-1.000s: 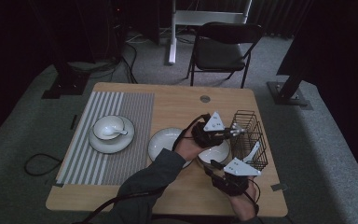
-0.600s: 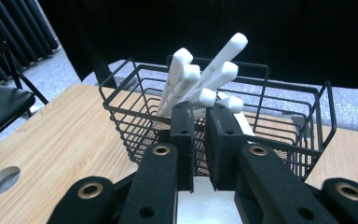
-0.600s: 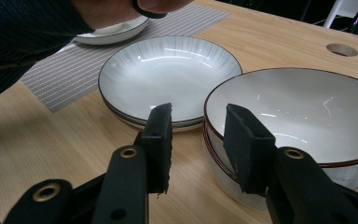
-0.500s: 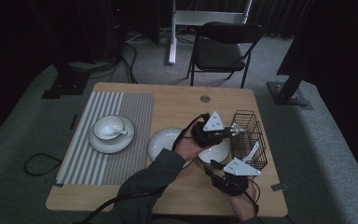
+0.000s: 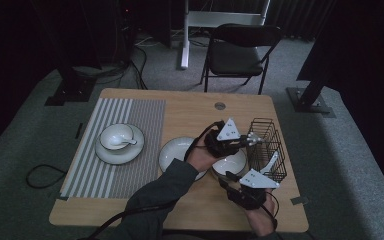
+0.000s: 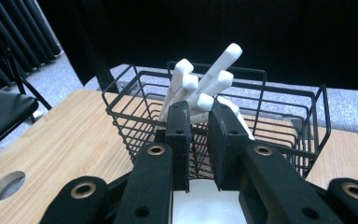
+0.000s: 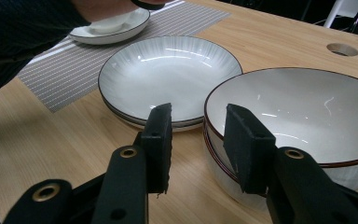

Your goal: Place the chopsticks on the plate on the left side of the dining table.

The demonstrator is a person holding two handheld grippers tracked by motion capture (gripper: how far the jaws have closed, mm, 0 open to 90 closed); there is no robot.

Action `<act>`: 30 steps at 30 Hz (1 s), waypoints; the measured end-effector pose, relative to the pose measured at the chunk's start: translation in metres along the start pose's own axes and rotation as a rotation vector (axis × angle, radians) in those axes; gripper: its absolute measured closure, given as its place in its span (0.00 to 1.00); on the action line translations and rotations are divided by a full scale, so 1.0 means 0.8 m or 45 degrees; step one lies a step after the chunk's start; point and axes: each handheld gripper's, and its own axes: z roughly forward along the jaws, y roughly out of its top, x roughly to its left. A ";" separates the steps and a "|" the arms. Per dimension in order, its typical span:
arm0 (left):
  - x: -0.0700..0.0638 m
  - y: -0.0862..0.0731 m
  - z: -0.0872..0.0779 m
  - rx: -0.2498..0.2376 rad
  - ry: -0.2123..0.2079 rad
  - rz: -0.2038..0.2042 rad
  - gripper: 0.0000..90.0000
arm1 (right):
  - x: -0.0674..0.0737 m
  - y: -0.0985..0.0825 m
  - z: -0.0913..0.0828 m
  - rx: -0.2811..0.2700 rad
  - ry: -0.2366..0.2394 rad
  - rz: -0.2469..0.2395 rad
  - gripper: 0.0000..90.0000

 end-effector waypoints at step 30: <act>0.005 -0.003 -0.027 -0.025 0.042 -0.004 0.92 | -0.001 -0.001 0.001 -0.004 -0.009 0.004 0.68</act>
